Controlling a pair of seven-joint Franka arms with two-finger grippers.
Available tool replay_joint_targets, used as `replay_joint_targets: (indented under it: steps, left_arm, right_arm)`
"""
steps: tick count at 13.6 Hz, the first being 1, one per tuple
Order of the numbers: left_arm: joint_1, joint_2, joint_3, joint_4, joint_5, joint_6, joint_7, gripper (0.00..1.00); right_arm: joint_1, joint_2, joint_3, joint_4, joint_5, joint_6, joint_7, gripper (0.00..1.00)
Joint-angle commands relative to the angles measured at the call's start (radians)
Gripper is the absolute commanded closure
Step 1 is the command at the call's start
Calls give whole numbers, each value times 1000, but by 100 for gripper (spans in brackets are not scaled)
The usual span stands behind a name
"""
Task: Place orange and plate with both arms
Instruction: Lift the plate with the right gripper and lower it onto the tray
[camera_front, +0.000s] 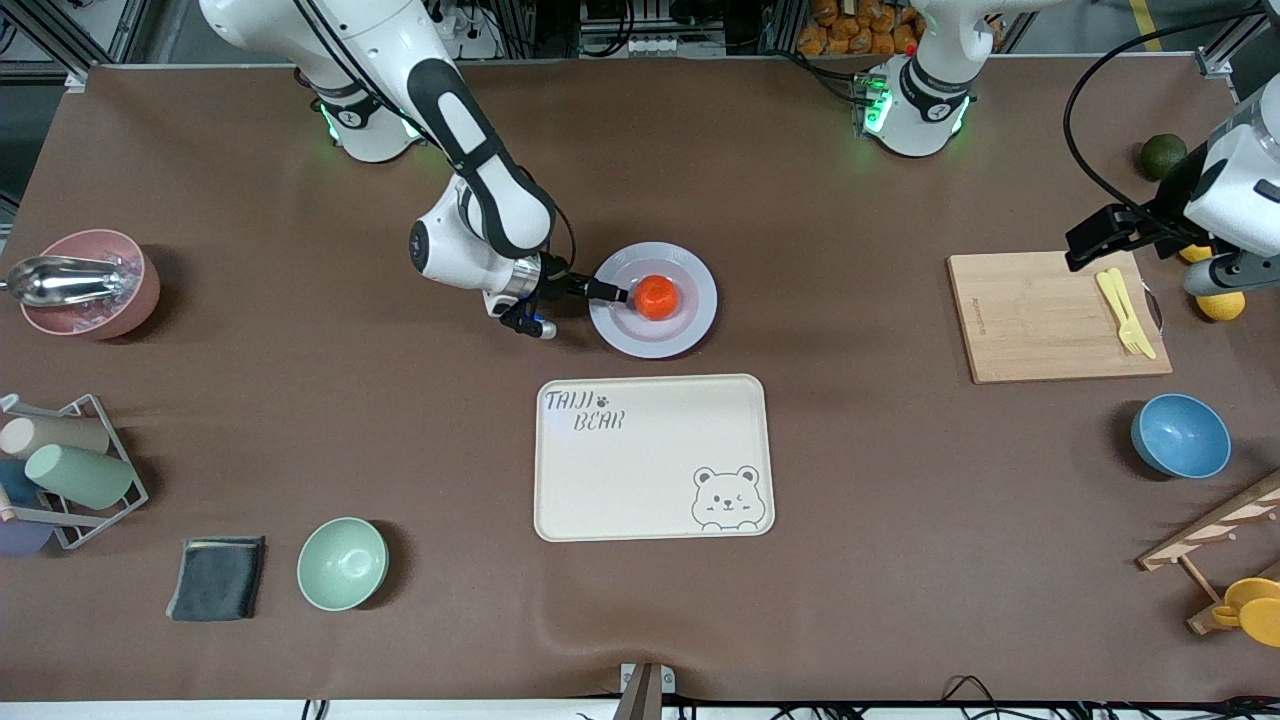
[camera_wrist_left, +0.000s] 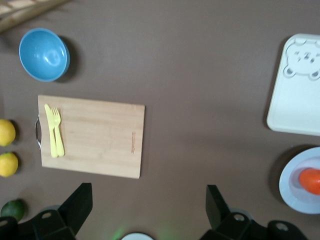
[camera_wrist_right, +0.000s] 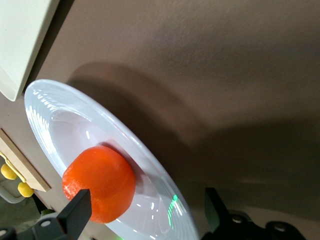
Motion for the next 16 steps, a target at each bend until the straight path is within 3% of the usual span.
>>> replay_joint_targets:
  steps: [1, 2, 3, 4, 12, 16]
  left_arm:
    - [2, -7, 4, 0, -20, -25, 13, 0]
    - [2, -7, 4, 0, -20, -25, 13, 0]
    - [2, -7, 3, 0, -20, -23, 13, 0]
    - [1, -7, 3, 0, -20, -23, 13, 0]
    - [4, -21, 6, 8, -47, -31, 10, 0]
    - [5, -12, 10, 2, -48, -12, 11, 0]
  right_arm:
    - [32, 27, -9, 28, 63, 54, -33, 65]
    - [40, 26, -11, 28, 80, 55, -33, 88]
    - [41, 26, -11, 30, 91, 55, -33, 98]
    - [41, 26, -9, 31, 93, 54, -33, 100]
    - [40, -29, -12, 74, 91, 58, -41, 100]
    - [32, -83, -12, 76, 93, 78, -217, 100]
